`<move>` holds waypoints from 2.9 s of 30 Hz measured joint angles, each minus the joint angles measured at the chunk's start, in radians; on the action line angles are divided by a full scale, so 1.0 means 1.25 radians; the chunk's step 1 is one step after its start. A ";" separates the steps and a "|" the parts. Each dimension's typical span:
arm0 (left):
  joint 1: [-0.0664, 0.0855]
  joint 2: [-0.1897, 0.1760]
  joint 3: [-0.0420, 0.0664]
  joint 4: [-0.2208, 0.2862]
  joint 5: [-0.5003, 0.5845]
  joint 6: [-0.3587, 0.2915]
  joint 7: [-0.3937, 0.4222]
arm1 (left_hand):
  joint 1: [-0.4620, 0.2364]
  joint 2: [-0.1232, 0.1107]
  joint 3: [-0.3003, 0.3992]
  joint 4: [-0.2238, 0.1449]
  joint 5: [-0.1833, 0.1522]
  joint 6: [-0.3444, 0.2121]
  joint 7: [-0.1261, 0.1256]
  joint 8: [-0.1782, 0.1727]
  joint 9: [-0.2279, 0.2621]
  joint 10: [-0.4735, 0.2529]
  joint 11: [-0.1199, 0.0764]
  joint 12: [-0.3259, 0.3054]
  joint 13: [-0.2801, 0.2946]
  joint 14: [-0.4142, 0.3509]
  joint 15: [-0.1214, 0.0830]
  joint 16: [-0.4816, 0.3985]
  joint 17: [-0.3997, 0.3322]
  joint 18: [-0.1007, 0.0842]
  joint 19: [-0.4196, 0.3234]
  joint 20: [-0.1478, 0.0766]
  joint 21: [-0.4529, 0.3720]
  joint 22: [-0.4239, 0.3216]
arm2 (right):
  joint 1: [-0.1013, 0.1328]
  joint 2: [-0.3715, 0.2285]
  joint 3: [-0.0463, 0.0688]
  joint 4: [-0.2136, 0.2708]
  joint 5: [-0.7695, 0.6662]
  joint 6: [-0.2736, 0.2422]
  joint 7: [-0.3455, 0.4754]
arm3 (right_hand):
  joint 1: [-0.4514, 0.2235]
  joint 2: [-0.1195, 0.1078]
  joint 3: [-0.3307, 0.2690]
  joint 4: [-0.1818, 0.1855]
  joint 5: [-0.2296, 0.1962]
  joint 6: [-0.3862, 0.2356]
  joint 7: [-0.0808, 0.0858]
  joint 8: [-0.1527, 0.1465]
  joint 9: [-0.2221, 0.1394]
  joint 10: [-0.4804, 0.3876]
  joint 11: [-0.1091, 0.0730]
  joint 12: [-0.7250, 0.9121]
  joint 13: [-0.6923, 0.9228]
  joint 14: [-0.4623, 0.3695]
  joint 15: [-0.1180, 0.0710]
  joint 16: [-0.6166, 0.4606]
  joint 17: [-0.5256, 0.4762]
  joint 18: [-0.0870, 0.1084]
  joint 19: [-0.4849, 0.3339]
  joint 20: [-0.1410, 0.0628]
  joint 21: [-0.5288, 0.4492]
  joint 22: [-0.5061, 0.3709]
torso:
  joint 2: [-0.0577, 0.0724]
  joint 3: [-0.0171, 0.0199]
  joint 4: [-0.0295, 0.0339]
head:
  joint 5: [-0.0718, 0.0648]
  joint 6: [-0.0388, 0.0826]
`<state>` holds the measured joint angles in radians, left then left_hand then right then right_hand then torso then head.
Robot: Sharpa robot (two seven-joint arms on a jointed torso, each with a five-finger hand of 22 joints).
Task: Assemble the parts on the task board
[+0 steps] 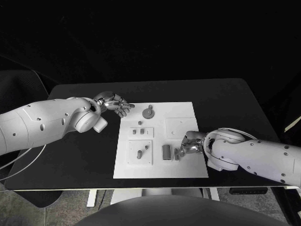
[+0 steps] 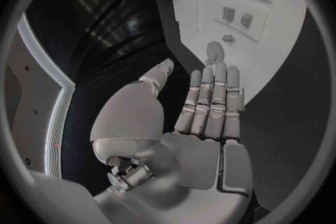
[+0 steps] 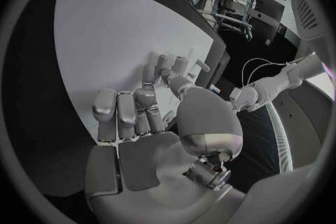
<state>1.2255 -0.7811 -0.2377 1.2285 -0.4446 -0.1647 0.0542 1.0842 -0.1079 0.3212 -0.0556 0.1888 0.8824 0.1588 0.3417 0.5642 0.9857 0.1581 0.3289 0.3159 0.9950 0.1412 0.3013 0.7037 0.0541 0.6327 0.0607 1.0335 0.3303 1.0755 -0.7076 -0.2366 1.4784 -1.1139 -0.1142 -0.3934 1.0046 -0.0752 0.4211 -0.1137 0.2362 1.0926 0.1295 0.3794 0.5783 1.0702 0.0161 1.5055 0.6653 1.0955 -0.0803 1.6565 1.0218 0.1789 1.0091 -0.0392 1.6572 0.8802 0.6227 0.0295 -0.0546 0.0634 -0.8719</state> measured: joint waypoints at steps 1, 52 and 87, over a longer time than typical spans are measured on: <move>0.000 0.000 0.000 0.000 0.000 0.000 0.000 | 0.000 0.000 0.000 0.000 0.000 0.000 0.000 0.000 0.000 0.000 0.000 0.000 0.000 0.000 0.000 0.000 0.000 0.000 0.000 0.000 0.000 0.000 | 0.000 -0.002 0.000 0.000 0.001 -0.004 0.003 | 0.000 0.000 -0.001 0.001 0.000 0.000 0.000 0.000 0.000 0.000 0.000 0.000 0.000 0.000 0.000 0.000 0.000 0.000 0.000 0.000 0.000 0.000 | 0.000 0.0000 0.0000 | 0.000 0.000; 0.000 -0.002 0.000 0.002 0.000 -0.003 0.003 | 0.000 0.000 0.000 0.000 0.000 0.000 0.000 0.000 0.000 0.000 0.000 0.000 0.000 0.000 0.000 0.000 -0.001 0.000 0.000 0.000 0.000 0.000 | -0.003 0.003 0.002 -0.011 0.007 0.067 0.043 | 0.066 0.022 0.024 -0.011 -0.012 0.007 -0.003 0.000 0.000 0.004 -0.004 0.004 0.003 0.005 0.002 0.000 0.001 0.000 0.003 -0.002 0.000 -0.001 | 0.000 -0.0005 0.0003 | -0.001 0.001; 0.000 0.001 0.000 0.001 0.001 -0.008 0.012 | 0.000 0.000 0.000 0.000 0.000 0.000 0.000 0.000 0.000 0.000 0.000 0.000 0.001 0.000 0.000 0.000 -0.001 0.000 0.000 0.000 0.000 0.000 | -0.004 -0.018 0.010 -0.029 -0.004 0.041 0.072 | 0.072 0.001 0.019 -0.012 -0.022 -0.010 -0.002 -0.015 -0.010 0.004 -0.004 0.004 0.005 0.002 0.001 0.000 0.003 0.000 0.006 -0.003 0.000 -0.001 | -0.001 -0.0002 0.0001 | -0.004 0.020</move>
<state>1.2252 -0.7802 -0.2377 1.2293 -0.4435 -0.1745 0.0686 1.0842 -0.1079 0.3212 -0.0556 0.1888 0.8824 0.1588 0.3417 0.5642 0.9857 0.1581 0.3289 0.3167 0.9950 0.1412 0.3013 0.7022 0.0541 0.6327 0.0607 1.0335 0.3307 1.0710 -0.7305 -0.2244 1.4427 -1.1185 -0.0629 -0.3030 1.0948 -0.0746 0.4445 -0.1283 0.2091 1.0805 0.1273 0.3606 0.5662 1.0754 0.0111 1.5102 0.6710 1.0980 -0.0784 1.6565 1.0254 0.1789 1.0170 -0.0426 1.6572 0.8786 0.6216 0.0292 -0.0545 0.0581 -0.8470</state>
